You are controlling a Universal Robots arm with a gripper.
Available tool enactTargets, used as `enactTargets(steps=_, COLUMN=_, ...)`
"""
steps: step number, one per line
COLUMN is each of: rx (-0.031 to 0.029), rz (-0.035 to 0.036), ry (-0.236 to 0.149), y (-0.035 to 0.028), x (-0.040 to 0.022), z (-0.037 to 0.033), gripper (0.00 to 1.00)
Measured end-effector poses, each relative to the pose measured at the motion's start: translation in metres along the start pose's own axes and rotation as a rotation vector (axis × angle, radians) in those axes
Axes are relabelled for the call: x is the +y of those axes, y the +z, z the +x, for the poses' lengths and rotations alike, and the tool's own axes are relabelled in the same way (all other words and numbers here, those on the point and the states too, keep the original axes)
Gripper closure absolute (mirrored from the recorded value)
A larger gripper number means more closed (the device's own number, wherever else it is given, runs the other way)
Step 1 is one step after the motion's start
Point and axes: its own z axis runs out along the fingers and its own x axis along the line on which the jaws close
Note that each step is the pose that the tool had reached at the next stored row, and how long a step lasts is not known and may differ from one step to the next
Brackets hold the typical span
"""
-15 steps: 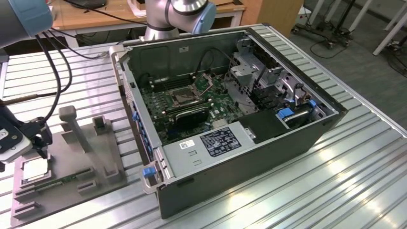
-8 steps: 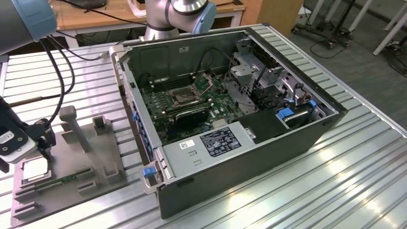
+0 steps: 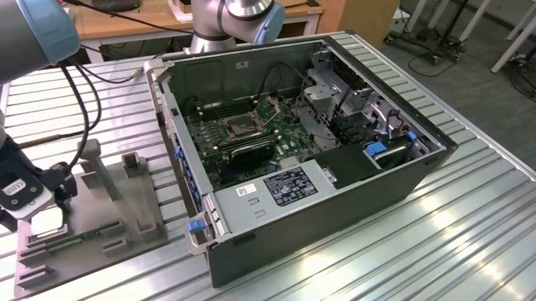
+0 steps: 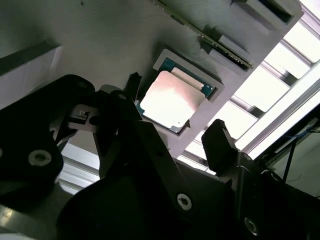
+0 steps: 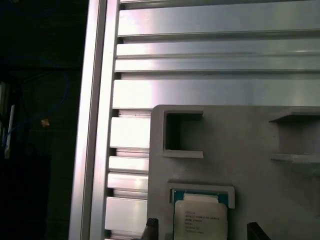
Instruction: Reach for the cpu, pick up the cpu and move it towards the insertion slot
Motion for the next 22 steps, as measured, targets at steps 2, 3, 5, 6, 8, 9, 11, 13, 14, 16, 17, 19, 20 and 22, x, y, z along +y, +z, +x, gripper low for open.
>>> enactTargets(steps=2, rx=0.0001, rz=-0.0001, ry=0.0, y=0.0011, x=0.0, z=0.0, gripper=0.24)
enactTargets(steps=3, rx=0.0001, rz=-0.0002, ry=0.0, y=0.0011, x=0.0, z=0.0, gripper=0.24)
enactTargets(steps=5, rx=0.0001, rz=-0.0004, ry=0.0, y=0.0012, x=0.0, z=0.0, gripper=0.24)
enactTargets(steps=6, rx=0.0, rz=-0.0006, ry=0.0, y=0.0013, x=0.0, z=0.0, gripper=0.24)
enactTargets(steps=8, rx=-0.0001, rz=-0.0007, ry=0.0, y=0.0015, x=0.0, z=0.0, gripper=0.24)
enactTargets(steps=9, rx=-0.0004, rz=-0.0008, ry=0.0, y=0.002, x=-0.0001, z=0.0, gripper=0.24)
enactTargets(steps=11, rx=-0.0002, rz=-0.0008, ry=0.0, y=0.0043, x=-0.0001, z=-0.0001, gripper=0.24)
enactTargets(steps=13, rx=-0.0001, rz=-0.0007, ry=0.0, y=0.0078, x=0.0003, z=-0.0001, gripper=0.24)
enactTargets(steps=14, rx=-0.0002, rz=-0.0008, ry=0.0, y=0.0097, x=0.0005, z=-0.0001, gripper=0.24)
enactTargets(steps=16, rx=-0.0001, rz=-0.0007, ry=0.0, y=0.0134, x=0.0011, z=-0.0001, gripper=0.24)
enactTargets(steps=17, rx=-0.0001, rz=-0.0007, ry=0.0, y=0.0152, x=0.0013, z=-0.0001, gripper=0.24)
enactTargets(steps=19, rx=-0.0002, rz=-0.0007, ry=0.003, y=0.0185, x=0.0016, z=-0.0002, gripper=0.24)
enactTargets(steps=20, rx=-0.0004, rz=-0.0008, ry=0.007, y=0.0199, x=0.0019, z=-0.0001, gripper=0.24)
enactTargets(steps=22, rx=-0.0006, rz=-0.0007, ry=0.015, y=0.0221, x=0.0028, z=-0.0001, gripper=0.24)
